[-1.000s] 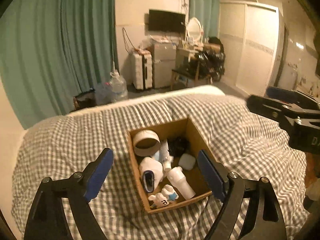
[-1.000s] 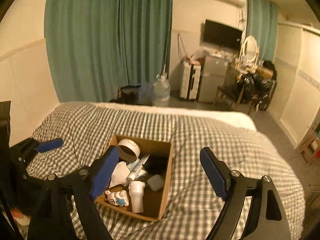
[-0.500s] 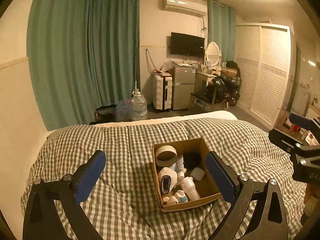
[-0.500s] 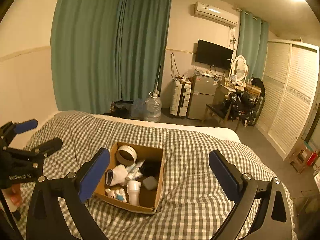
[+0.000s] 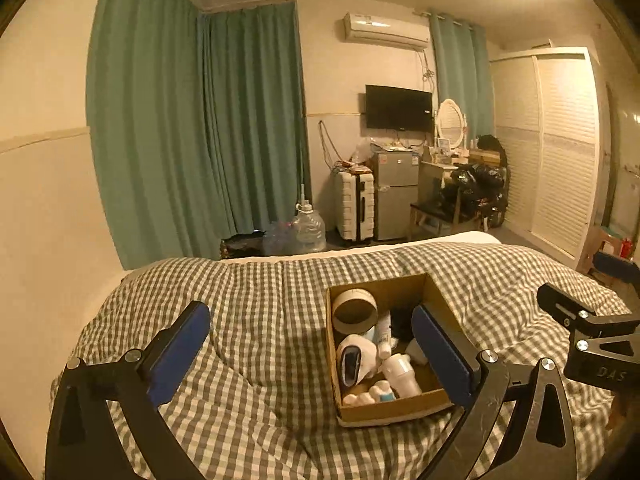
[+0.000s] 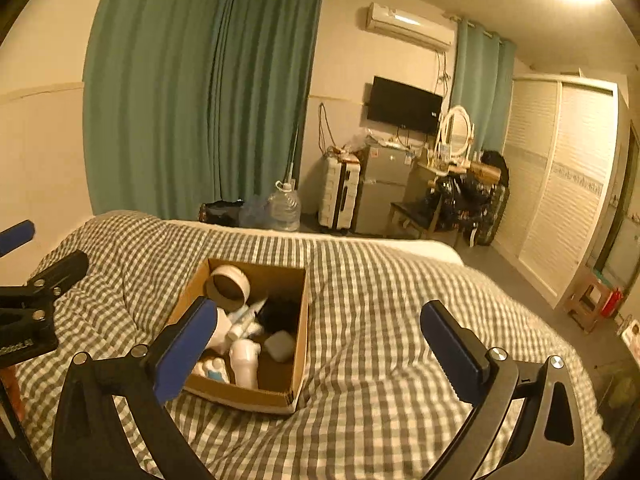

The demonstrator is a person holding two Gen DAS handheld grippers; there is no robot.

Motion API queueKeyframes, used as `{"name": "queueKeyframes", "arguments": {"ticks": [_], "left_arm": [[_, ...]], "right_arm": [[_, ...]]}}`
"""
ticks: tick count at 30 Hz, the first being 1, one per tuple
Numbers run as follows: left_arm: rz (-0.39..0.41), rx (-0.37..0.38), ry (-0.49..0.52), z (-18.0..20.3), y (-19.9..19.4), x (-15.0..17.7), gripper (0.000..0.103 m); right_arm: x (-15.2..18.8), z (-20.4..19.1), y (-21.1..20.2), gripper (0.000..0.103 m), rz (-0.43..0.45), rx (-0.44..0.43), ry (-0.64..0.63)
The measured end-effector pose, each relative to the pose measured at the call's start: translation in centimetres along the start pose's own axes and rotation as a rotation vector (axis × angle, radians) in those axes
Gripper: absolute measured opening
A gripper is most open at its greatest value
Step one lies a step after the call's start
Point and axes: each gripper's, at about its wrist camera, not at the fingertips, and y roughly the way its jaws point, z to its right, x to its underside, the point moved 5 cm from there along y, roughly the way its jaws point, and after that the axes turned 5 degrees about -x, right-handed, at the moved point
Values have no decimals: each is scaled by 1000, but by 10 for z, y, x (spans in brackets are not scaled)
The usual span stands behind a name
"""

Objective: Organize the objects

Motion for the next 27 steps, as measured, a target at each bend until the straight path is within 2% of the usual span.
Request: {"name": "queueKeyframes", "arguments": {"ticks": [10, 27], "left_arm": [[-106, 23, -54, -1, 15, 40, 103], [-136, 16, -55, -5, 22, 51, 103]], "right_arm": [[45, 0, 20, 102, -79, -18, 30], [51, -9, 21, 102, -101, -24, 18]]}}
